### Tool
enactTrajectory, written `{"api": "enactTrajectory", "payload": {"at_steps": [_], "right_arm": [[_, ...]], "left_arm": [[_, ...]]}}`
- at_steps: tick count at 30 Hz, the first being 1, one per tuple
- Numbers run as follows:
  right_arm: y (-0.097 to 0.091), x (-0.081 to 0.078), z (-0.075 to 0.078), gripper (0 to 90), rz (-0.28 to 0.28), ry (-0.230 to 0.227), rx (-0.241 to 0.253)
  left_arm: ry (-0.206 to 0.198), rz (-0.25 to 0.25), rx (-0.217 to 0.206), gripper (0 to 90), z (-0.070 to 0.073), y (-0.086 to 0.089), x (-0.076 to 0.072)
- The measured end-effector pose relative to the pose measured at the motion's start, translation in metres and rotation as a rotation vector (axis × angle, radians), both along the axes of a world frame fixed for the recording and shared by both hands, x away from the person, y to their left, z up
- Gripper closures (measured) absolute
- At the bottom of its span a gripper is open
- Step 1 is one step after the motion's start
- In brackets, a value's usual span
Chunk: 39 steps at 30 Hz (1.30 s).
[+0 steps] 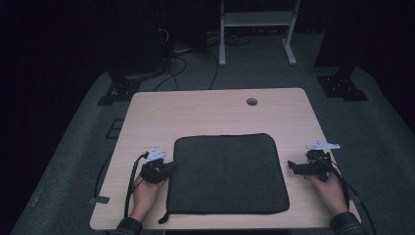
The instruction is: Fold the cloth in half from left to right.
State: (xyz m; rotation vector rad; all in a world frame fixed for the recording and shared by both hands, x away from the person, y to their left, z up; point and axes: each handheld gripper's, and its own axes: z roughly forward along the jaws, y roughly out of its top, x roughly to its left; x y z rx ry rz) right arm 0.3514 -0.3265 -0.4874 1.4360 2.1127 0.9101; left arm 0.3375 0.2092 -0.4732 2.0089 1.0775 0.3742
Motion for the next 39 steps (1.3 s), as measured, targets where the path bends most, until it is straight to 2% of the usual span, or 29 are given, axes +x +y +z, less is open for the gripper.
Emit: {"api": "enactTrajectory", "payload": {"at_steps": [2, 3, 7, 11, 23, 39], "right_arm": [[0.000, 0.000, 0.000, 3.3, -0.001, 0.001, 0.000], [0.000, 0.000, 0.000, 3.2, -0.001, 0.001, 0.000], [0.000, 0.000, 0.000, 3.2, 0.000, 0.001, 0.000], [0.000, 0.000, 0.000, 3.2, 0.000, 0.001, 0.000], [0.000, 0.000, 0.000, 3.2, 0.001, 0.000, -0.001], [0.000, 0.000, 0.000, 3.2, 0.000, 0.001, 0.000]], "left_arm": [[-0.003, -0.001, -0.021, 83.8, 0.002, 0.001, 0.000], [-0.008, 0.003, -0.049, 83.9, 0.003, 0.001, 0.000], [-0.027, -0.021, -0.099, 83.9, 0.009, 0.003, 0.000], [-0.051, -0.040, -0.129, 83.9, 0.015, 0.000, 0.000], [-0.076, -0.119, -0.183, 84.0, 0.025, -0.021, 0.004], [-0.068, -0.207, -0.237, 84.2, 0.031, -0.052, 0.012]]}}
